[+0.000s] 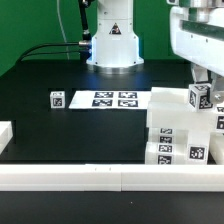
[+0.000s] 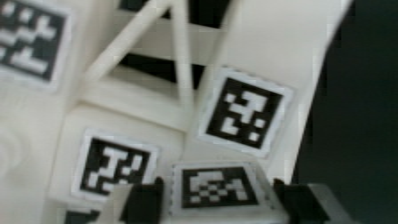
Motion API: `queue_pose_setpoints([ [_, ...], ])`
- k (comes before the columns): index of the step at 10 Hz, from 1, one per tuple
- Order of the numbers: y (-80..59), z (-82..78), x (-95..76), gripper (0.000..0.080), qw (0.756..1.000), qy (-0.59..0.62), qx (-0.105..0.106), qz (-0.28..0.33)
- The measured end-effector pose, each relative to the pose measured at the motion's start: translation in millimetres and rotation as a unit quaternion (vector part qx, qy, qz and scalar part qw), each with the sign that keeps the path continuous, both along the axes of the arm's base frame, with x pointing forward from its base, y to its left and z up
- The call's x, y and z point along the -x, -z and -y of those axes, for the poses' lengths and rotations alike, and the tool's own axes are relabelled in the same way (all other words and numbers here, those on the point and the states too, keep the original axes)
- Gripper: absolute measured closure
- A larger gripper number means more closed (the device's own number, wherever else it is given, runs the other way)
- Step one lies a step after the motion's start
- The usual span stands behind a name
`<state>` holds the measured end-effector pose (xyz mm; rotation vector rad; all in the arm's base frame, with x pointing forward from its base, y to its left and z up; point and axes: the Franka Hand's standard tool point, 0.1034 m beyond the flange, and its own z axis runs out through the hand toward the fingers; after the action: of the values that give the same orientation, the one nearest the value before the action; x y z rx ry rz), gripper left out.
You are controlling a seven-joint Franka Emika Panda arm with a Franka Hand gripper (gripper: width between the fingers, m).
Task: Assemble chair
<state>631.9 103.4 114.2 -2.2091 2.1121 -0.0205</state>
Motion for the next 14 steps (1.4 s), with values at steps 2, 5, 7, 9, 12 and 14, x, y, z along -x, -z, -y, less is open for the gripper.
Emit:
queue_pose_setpoints([
  [2,-0.3,-3.4,-3.4,0.0517,0.994,0.111,-0.013,0.01],
  [5,-1.0,-10.1,-7.7,0.0517,0.974,0.223,-0.039,0.018],
  [7,-0.9,-14.6,-8.8,0.0517,0.969,0.24,-0.054,0.02],
  [9,-0.8,-15.6,-8.8,0.0517,0.965,0.254,-0.063,0.018],
  [12,-0.6,-17.6,-8.5,0.0517,0.967,0.244,-0.066,0.018],
  [14,-0.3,-17.6,-8.4,0.0315,0.969,0.237,-0.065,0.019],
])
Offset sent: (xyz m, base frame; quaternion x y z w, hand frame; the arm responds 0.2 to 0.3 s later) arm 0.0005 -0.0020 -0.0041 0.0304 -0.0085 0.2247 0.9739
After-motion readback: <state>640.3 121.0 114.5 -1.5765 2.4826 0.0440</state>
